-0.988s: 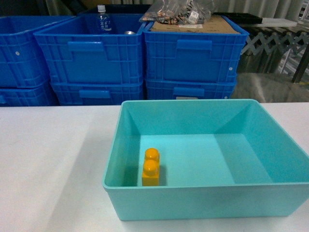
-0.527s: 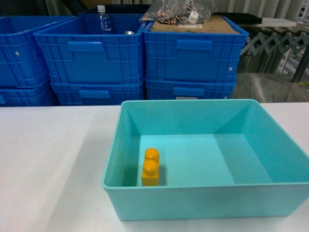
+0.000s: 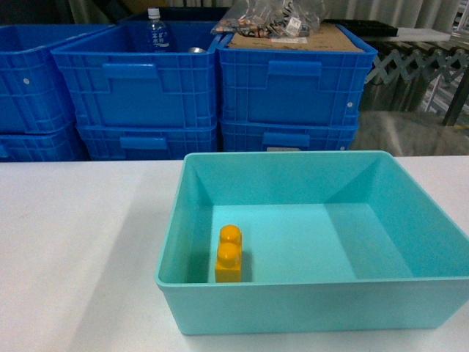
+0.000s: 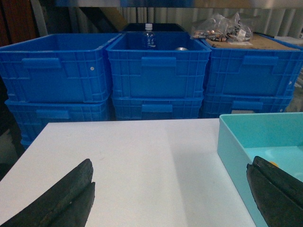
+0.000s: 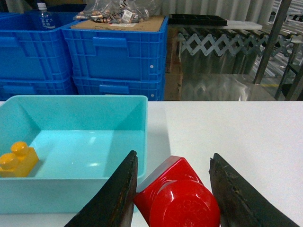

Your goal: Pick red block from blue box to shelf

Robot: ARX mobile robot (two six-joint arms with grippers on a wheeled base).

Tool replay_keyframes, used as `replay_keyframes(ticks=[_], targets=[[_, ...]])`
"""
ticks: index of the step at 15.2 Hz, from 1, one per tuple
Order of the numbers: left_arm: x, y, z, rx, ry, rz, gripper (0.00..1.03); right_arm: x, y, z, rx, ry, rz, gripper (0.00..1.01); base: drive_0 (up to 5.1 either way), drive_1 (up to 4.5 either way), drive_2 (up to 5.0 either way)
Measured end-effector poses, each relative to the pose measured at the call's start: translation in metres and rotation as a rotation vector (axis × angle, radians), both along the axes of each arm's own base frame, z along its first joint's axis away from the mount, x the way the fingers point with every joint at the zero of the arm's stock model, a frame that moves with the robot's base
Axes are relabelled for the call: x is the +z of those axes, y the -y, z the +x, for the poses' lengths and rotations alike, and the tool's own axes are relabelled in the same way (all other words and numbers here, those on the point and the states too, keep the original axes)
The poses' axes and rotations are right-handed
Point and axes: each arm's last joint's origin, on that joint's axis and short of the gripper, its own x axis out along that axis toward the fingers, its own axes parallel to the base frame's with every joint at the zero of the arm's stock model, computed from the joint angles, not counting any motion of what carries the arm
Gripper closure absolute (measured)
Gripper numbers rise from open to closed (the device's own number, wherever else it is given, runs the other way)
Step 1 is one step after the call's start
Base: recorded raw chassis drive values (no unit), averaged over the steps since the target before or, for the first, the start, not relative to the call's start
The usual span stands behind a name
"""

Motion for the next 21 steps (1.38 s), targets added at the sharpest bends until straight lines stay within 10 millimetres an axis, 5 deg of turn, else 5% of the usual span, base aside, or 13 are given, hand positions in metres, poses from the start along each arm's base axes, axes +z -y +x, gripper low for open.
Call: replay_keyframes(ticks=[21], targets=[[0.0,-0.0001,0.0,0.001,0.0,0.0,0.05,0.0002,-0.0001,-0.007,0.003,0.02,-0.002,0.63,0.0,0.0,0.0]])
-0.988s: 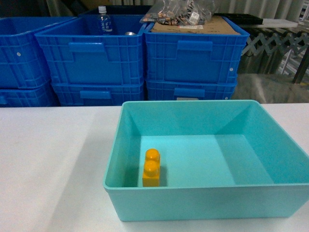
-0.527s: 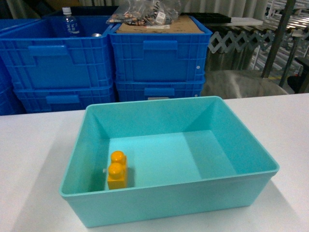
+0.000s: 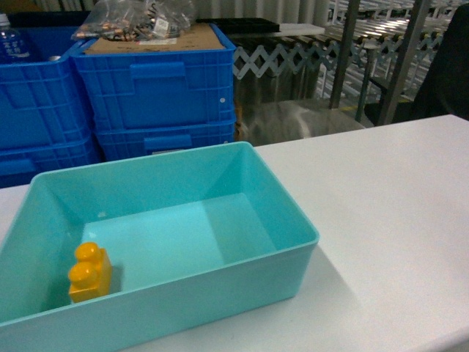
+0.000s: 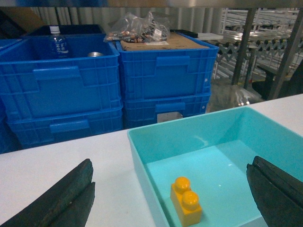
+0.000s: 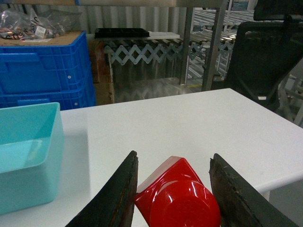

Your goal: Pick red block from blue box to shelf

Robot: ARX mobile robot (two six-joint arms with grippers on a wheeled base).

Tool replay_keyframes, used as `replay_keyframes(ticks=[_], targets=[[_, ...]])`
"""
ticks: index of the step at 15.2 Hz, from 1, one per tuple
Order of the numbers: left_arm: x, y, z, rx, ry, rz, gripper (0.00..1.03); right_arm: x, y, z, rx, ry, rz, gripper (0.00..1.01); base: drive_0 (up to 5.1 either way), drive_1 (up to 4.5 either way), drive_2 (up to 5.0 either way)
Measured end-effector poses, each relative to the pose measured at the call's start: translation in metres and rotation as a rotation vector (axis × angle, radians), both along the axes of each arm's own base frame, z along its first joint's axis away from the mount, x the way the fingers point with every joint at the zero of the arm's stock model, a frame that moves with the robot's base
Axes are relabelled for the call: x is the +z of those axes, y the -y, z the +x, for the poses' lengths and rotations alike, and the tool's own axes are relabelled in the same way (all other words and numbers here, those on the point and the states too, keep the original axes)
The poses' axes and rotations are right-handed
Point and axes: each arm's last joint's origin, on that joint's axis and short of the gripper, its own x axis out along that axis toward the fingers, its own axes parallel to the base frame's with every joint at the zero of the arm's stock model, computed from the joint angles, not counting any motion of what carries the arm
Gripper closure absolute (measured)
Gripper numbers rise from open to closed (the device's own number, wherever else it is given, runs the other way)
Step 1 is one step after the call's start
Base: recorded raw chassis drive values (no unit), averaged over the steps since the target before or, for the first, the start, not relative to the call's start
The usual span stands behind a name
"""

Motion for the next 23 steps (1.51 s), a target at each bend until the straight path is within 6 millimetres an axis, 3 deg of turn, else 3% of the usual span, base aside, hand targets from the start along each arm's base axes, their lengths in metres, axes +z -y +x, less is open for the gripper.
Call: replay_keyframes(ticks=[23], targets=[[0.0,0.0001,0.0,0.0,0.0,0.0,0.05,0.0,0.0,0.0,0.0,0.0,0.0,0.63,0.0,0.0,0.0]])
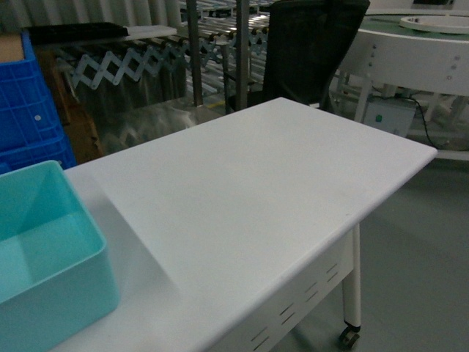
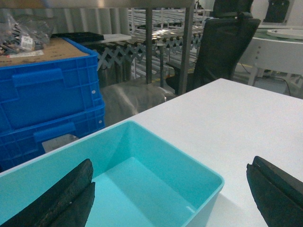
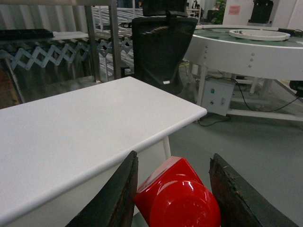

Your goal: Pick red block from blue box to shelf

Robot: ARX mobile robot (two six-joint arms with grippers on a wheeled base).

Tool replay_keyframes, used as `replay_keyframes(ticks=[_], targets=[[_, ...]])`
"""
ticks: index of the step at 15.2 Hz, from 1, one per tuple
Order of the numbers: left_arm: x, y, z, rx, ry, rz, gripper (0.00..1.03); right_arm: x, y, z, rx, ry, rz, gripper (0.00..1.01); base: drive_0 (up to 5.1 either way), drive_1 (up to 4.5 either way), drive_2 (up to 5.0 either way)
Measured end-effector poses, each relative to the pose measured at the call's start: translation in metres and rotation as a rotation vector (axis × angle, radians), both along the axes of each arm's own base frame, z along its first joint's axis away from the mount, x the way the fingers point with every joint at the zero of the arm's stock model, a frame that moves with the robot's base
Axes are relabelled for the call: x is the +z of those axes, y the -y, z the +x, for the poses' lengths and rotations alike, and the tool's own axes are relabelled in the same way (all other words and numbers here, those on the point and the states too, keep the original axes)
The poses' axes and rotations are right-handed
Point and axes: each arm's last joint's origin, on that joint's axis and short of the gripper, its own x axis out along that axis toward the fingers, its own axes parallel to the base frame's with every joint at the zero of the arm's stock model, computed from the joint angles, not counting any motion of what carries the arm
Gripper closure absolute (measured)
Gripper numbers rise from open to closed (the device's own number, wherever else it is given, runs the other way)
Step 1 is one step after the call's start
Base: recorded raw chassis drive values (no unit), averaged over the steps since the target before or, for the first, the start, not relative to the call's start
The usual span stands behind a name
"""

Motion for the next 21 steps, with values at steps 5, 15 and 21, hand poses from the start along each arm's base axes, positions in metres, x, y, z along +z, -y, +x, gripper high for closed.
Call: replay_keyframes(ticks=[5,15,21], targets=[[0.0,0.0,0.0,0.0,0.0,0.0,0.05,0.0,0.0,0.0,0.0,0.0,0.0,0.63,-0.3,-0.32,-0.3],[0.0,0.0,0.0,0.0,0.0,0.0,0.05,0.0,0.0,0.0,0.0,0.0,0.0,0.63,-1.5,-1.54,-1.5],[0.0,0.0,0.0,0.0,0.0,0.0,0.05,0.0,0.0,0.0,0.0,0.0,0.0,0.63,-1.5,-1.51,-1.5]])
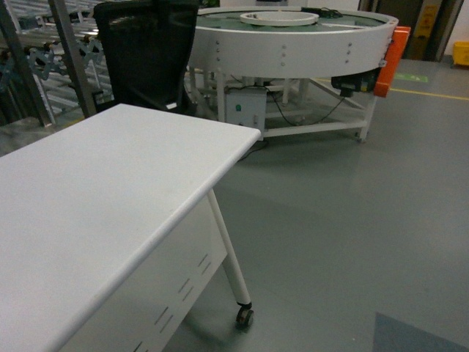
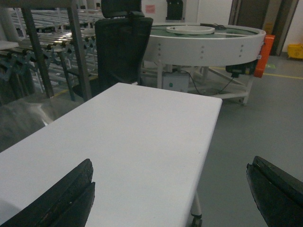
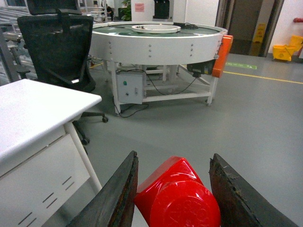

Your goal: Pick red block from blue box to shelf

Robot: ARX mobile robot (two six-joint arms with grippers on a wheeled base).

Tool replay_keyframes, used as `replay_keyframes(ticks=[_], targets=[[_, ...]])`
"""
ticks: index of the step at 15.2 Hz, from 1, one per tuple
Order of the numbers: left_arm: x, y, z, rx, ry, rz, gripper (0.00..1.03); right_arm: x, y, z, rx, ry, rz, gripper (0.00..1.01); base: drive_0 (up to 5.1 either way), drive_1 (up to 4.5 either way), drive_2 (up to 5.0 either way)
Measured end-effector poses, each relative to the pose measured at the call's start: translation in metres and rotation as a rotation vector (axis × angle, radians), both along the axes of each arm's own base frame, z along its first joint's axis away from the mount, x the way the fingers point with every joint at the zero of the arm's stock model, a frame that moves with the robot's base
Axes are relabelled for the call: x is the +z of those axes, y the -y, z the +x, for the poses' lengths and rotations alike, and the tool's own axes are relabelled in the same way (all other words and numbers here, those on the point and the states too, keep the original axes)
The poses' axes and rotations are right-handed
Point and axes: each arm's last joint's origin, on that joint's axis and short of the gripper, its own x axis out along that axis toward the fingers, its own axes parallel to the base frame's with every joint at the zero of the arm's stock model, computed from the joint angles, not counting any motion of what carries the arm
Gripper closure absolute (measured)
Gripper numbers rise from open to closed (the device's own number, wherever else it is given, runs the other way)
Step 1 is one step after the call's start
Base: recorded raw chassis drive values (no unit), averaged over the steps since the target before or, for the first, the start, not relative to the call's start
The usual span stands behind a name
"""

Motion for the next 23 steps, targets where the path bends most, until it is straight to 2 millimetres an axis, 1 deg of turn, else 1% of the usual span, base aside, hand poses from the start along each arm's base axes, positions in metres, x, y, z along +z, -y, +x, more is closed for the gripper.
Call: replay_keyframes(ticks=[23], targets=[[0.0,0.0,0.0,-0.001,0.0,0.0,0.05,0.0,0.0,0.0,0.0,0.0,0.0,0.63,-1.6,-1.55,-1.6]])
